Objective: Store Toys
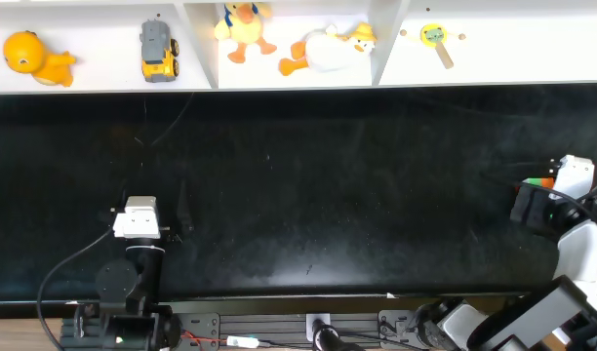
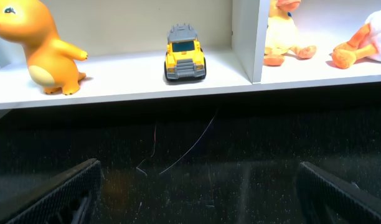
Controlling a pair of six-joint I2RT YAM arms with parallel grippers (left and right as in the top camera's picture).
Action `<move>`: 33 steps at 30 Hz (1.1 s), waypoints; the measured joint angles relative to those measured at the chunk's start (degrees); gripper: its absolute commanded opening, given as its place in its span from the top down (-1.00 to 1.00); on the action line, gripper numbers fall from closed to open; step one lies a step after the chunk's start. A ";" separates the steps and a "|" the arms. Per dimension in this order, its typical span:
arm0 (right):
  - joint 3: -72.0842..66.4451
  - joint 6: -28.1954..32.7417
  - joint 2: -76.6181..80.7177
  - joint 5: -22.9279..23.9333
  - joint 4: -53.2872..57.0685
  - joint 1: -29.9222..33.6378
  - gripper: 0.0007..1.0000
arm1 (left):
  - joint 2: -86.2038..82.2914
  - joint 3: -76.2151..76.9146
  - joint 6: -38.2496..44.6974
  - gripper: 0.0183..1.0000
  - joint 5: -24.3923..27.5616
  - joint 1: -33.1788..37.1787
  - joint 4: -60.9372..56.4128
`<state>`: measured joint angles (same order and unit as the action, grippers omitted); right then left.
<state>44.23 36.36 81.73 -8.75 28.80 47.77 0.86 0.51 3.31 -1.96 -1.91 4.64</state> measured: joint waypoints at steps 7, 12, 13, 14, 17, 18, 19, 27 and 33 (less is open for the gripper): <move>0.00 -1.84 3.13 -1.90 -3.72 -1.22 -0.92 | 0.00 0.00 0.00 -1.00 0.00 0.00 0.00; 0.00 -2.86 5.03 -2.36 -3.80 -2.97 -0.57 | 0.00 0.00 0.00 -1.00 0.00 0.00 0.00; 0.00 -3.15 5.03 -2.40 -3.87 -3.26 -0.54 | 0.00 0.00 0.02 -1.00 0.00 0.00 0.00; 0.00 -3.30 5.03 -2.54 -3.87 -3.32 -0.53 | 0.00 0.00 0.00 -1.00 0.00 0.00 0.00; 0.00 -3.54 5.03 -2.60 -4.13 -3.52 -0.29 | 0.00 0.00 0.02 -1.00 0.00 0.00 0.00; 0.00 -3.67 5.03 -2.60 -4.13 -3.52 -0.25 | 0.00 0.00 0.00 -1.00 0.00 0.00 0.00; 0.00 -3.82 5.03 -2.56 -4.17 -3.52 -0.21 | 0.00 0.00 0.00 -1.00 0.00 0.00 0.00; 0.00 -5.11 4.09 -2.62 -3.85 -3.56 -0.14 | 0.00 0.00 0.02 -1.00 0.00 0.00 0.00; 0.33 -8.44 -2.64 -2.40 -2.03 -5.57 -0.11 | 0.00 0.00 0.00 -1.00 0.00 0.00 0.00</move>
<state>44.56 27.92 79.09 -11.16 26.76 42.19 0.86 0.51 3.31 -1.96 -1.91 4.64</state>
